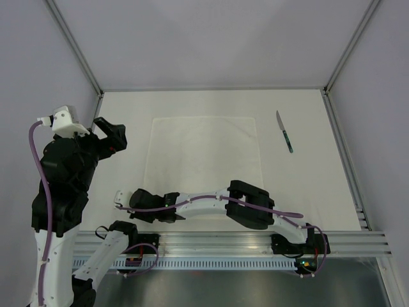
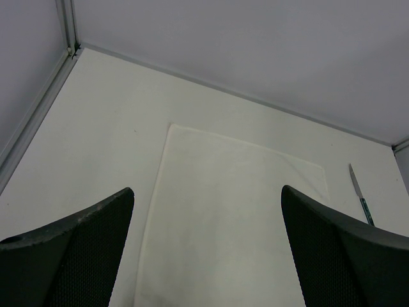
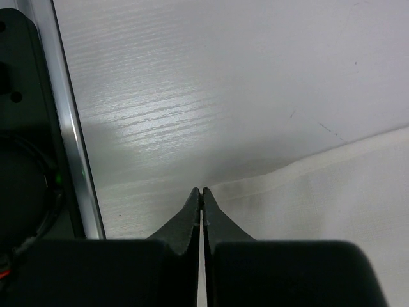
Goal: Fold the napkin, place the utensils inside, and roll it up
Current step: Fold the napkin at the center of the board.
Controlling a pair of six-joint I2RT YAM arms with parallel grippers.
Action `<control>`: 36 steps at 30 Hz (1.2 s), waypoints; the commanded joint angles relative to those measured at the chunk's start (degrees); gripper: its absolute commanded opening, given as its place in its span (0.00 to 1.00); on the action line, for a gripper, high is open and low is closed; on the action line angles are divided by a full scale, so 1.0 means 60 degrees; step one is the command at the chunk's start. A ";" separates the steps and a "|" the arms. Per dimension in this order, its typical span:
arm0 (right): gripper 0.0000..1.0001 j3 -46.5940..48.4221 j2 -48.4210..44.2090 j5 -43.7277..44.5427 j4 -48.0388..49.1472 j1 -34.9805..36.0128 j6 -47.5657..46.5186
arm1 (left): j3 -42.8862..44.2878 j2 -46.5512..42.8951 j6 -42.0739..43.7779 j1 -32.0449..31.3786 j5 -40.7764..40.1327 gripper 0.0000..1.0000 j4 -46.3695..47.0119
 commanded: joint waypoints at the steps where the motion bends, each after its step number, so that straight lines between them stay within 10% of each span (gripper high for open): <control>1: 0.01 0.0463 -0.0635 0.0227 -0.0495 -0.0063 -0.0147 | -0.0006 -0.0038 -0.0050 0.0029 -0.0157 1.00 0.0030; 36: 0.00 -0.2246 -0.3491 0.0329 -0.0467 -0.4881 -0.0542 | -0.1807 -0.0463 -0.0182 0.0028 0.1058 1.00 0.1334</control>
